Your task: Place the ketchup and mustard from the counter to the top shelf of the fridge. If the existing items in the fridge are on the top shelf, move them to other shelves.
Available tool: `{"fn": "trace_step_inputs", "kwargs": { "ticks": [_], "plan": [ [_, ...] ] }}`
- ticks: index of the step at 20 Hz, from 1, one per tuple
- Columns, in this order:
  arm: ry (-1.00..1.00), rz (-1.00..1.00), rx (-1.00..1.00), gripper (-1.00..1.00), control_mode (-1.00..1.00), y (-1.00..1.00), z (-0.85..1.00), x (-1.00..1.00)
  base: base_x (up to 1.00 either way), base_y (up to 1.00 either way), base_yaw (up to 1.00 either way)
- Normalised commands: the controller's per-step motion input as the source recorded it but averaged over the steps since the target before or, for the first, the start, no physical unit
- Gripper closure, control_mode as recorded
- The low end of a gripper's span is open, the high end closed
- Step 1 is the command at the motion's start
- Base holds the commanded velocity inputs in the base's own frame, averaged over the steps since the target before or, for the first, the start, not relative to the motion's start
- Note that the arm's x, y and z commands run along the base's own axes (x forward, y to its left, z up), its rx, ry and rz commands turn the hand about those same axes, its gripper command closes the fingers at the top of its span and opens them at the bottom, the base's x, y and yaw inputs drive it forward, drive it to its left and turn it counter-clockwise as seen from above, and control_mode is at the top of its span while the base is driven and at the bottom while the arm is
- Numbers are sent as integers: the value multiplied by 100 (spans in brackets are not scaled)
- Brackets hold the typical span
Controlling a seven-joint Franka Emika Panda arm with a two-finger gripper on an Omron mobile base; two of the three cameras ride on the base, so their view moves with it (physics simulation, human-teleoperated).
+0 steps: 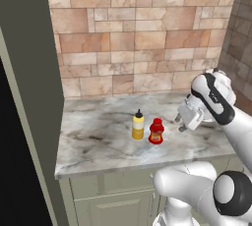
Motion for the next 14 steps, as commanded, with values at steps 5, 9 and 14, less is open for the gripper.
{"fn": "trace_step_inputs", "kwargs": {
  "ticks": [5,9,14],
  "plan": [
    [-4,2,4,-100,-100,0,-18,29,0,0,0],
    [-4,2,4,-100,-100,0,-17,33,0,0,0],
    [-3,2,5,-100,-100,0,-17,24,0,0,0]
  ]
}}
